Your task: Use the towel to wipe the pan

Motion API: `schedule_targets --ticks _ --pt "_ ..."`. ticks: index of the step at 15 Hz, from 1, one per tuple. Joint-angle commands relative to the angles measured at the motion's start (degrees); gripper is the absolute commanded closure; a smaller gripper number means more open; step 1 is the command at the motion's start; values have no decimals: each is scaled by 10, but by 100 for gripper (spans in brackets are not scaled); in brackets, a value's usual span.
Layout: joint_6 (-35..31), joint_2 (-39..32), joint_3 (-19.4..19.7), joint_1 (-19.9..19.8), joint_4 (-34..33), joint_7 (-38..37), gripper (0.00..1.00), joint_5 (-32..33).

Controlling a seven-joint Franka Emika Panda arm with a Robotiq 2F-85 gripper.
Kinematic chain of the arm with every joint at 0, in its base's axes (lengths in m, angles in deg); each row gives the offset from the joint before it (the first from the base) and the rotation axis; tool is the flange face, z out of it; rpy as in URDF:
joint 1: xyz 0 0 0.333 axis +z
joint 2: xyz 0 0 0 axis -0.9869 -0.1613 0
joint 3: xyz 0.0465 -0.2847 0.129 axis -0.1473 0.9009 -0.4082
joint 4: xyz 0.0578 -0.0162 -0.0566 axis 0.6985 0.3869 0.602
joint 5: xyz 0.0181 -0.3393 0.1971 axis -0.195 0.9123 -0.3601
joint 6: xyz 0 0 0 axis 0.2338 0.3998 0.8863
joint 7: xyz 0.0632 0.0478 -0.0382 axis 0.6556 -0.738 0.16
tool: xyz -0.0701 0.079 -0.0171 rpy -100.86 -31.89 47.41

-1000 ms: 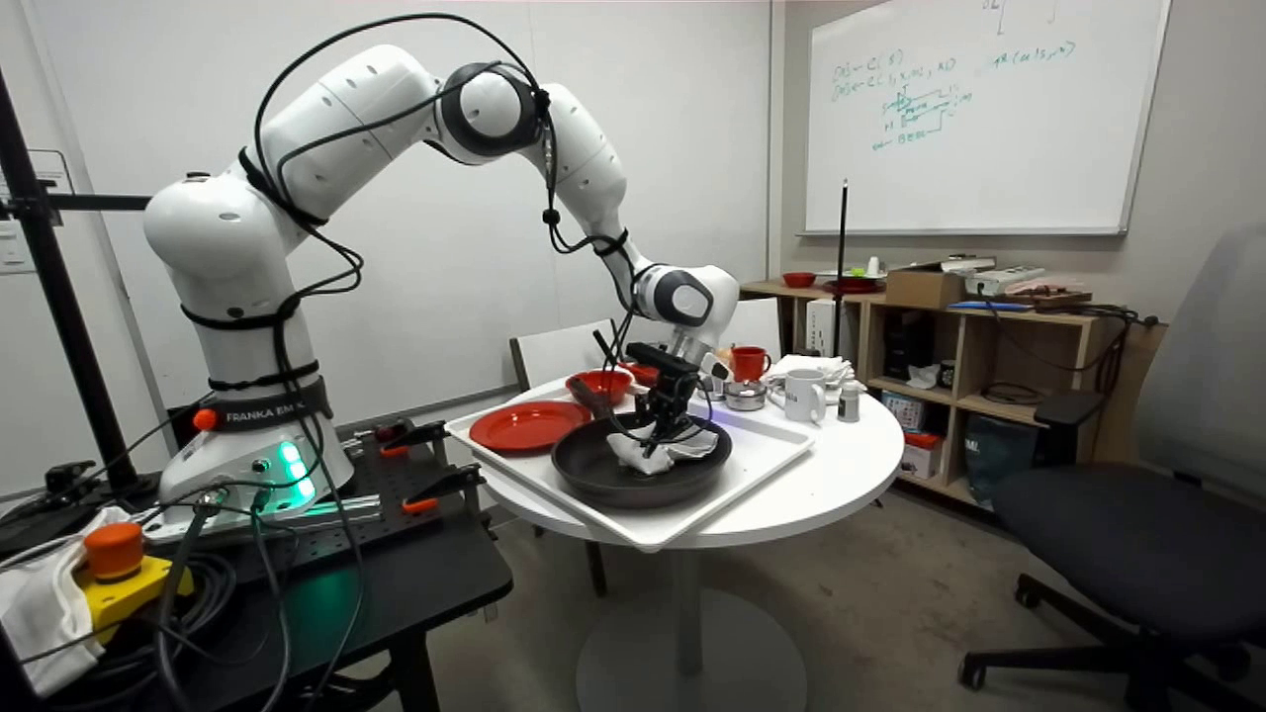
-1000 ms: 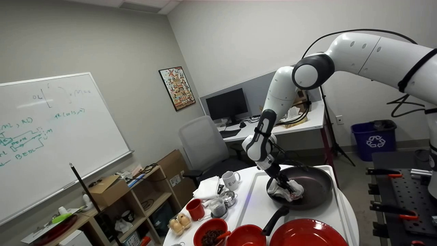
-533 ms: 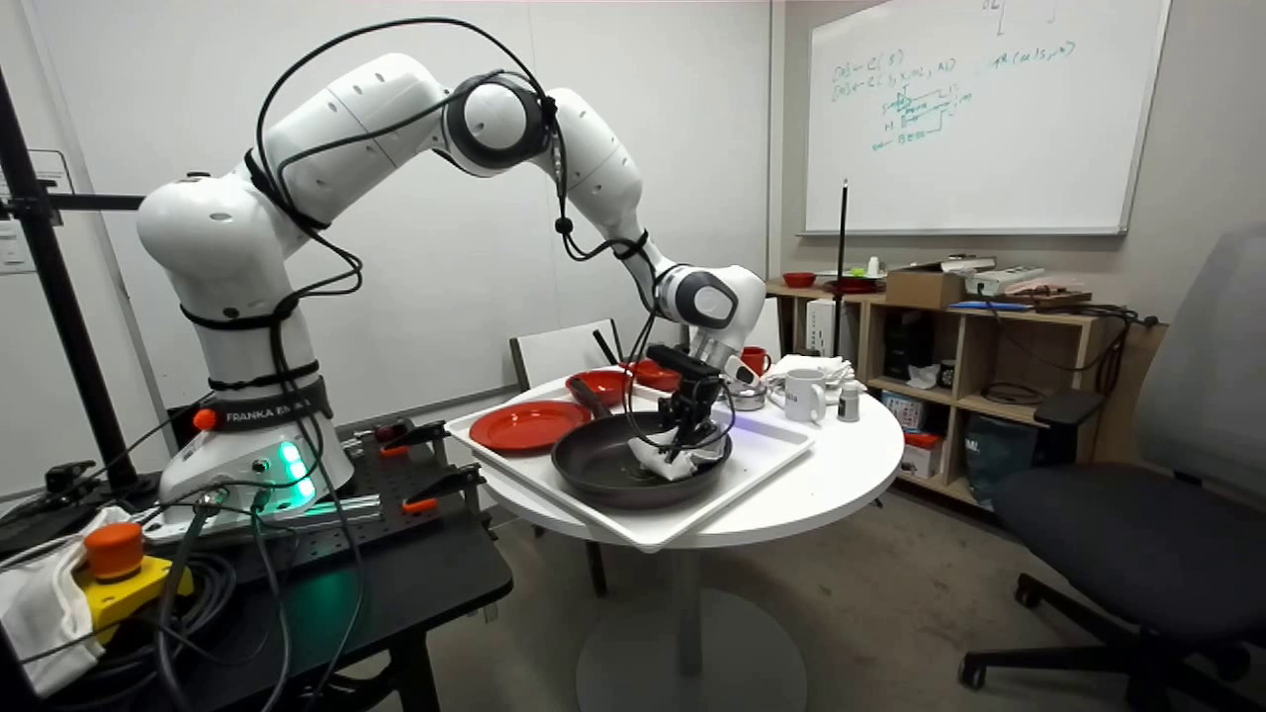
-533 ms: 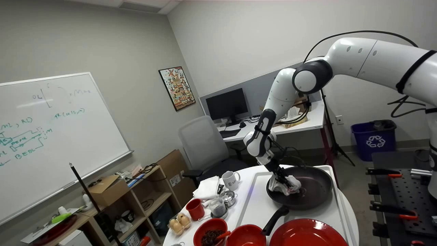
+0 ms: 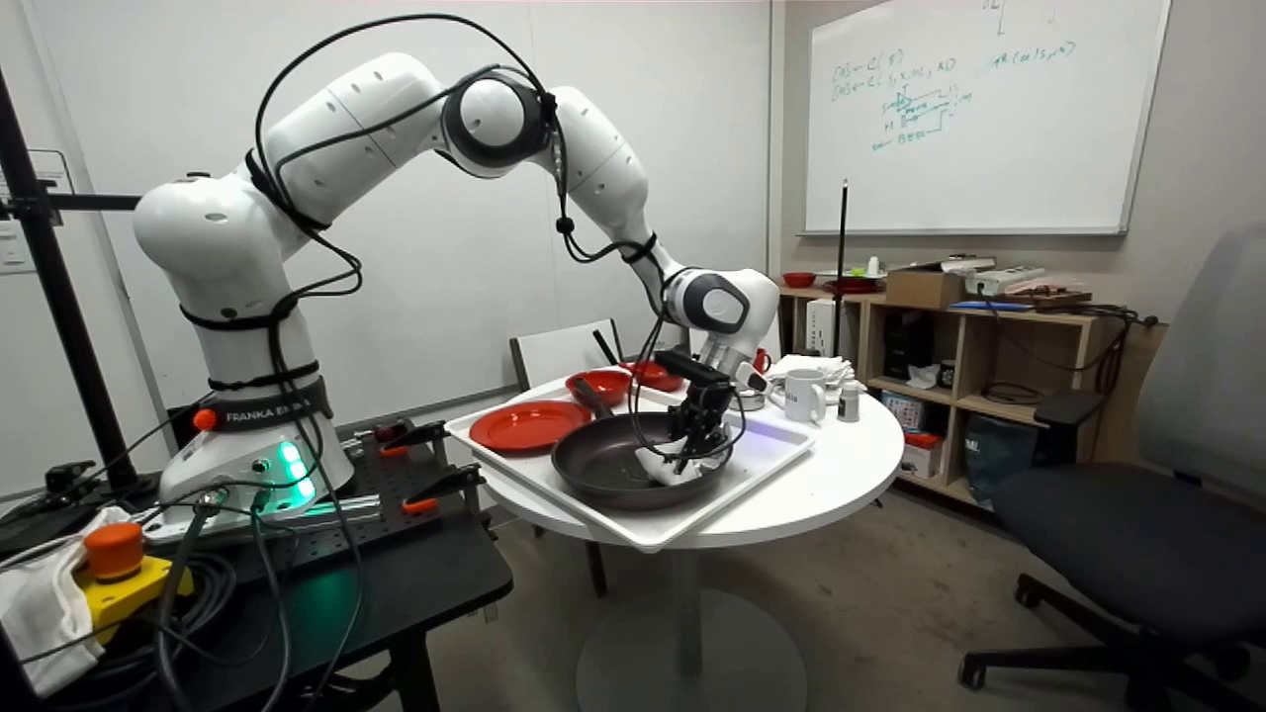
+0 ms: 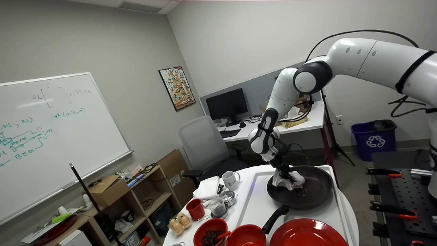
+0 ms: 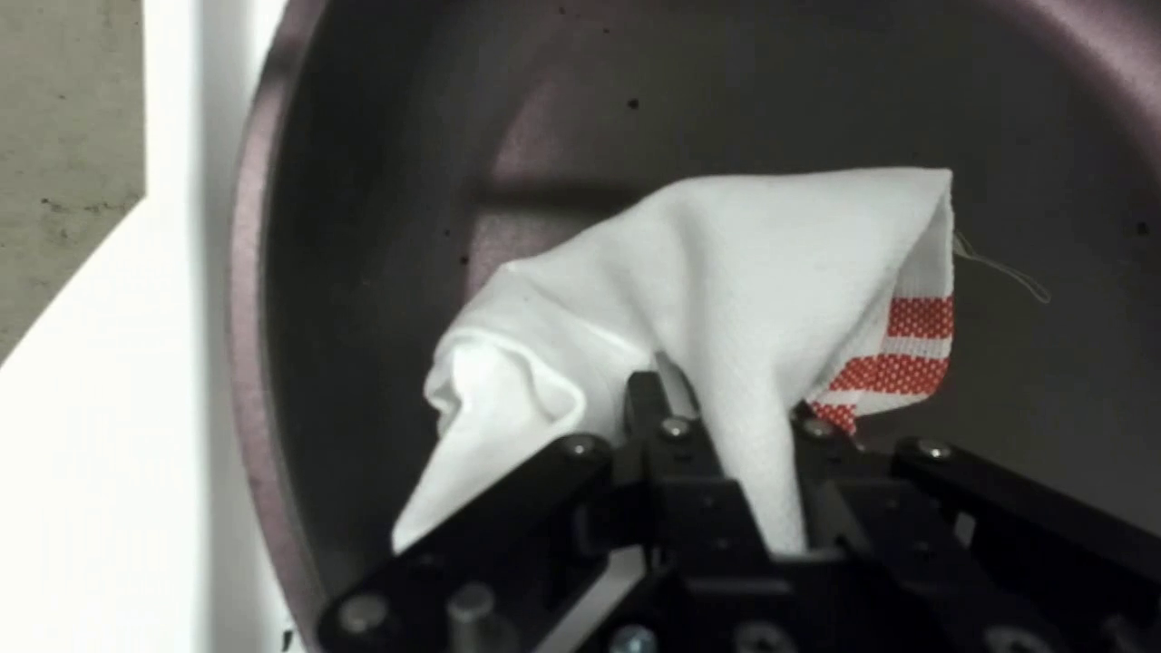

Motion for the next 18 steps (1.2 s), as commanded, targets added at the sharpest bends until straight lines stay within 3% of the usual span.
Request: schedule_targets --ticks 1,12,18 --pt "-24 -11 17 -2 27 -9 96 23" --pt "47 1 15 23 85 31 96 122" --pt "31 -2 -1 60 104 42 96 189"
